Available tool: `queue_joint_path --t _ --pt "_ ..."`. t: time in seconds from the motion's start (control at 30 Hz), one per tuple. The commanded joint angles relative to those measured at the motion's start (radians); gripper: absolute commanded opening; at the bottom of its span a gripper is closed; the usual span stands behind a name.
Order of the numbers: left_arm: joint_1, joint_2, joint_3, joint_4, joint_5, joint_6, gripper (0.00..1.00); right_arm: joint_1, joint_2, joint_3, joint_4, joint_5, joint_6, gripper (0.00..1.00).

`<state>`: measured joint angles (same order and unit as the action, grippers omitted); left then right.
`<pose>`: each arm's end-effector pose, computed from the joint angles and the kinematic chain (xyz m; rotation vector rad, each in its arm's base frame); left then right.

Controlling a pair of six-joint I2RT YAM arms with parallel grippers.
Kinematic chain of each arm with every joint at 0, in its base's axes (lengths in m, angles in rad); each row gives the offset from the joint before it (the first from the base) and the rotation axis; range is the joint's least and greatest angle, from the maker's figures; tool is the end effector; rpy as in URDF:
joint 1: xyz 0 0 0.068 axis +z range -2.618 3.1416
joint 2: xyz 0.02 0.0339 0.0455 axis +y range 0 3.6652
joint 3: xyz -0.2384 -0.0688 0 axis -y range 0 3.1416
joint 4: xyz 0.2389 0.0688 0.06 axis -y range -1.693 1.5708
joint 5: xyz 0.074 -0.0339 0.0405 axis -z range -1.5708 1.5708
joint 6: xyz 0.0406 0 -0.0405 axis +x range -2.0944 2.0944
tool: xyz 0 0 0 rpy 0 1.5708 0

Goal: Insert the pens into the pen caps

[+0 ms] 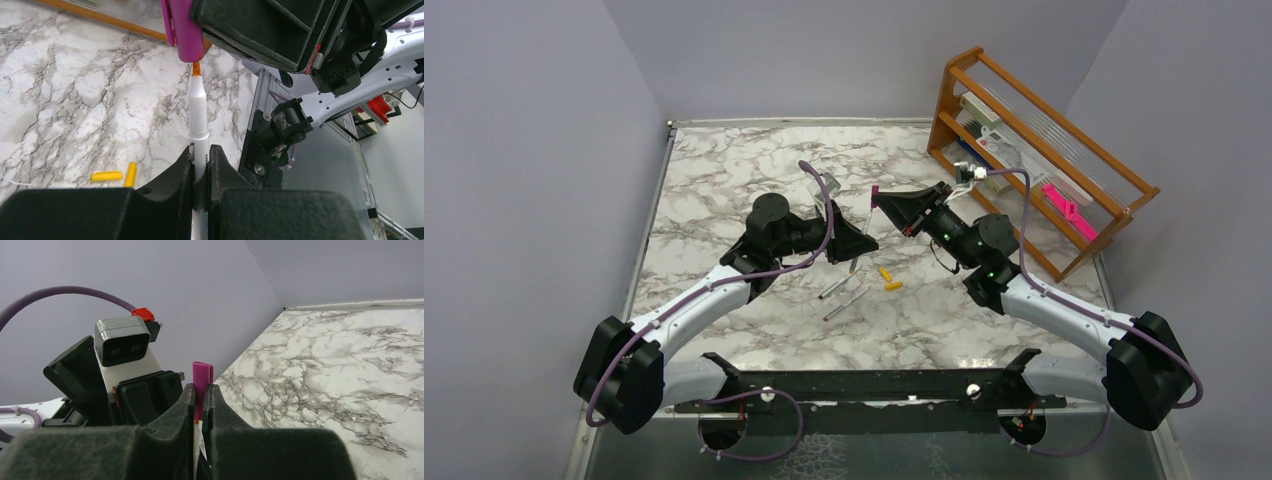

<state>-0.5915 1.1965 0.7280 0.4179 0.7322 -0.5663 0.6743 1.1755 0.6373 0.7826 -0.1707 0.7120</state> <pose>0.2149 -0.1771 0.2758 0.6465 1.7067 -1.4421 0.2103 0.1769 0.2902 -0.1305 1.4422 1.2721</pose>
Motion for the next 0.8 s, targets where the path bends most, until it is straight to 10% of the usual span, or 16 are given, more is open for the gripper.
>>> queue_joint_path --t 0.0,0.77 --pt "-0.005 -0.019 0.003 0.030 -0.027 0.002 0.00 0.004 0.002 -0.013 0.023 -0.030 -0.001 0.01" --pt "-0.007 0.007 0.013 0.030 -0.025 -0.006 0.00 0.004 0.047 -0.014 0.057 -0.053 0.020 0.01"
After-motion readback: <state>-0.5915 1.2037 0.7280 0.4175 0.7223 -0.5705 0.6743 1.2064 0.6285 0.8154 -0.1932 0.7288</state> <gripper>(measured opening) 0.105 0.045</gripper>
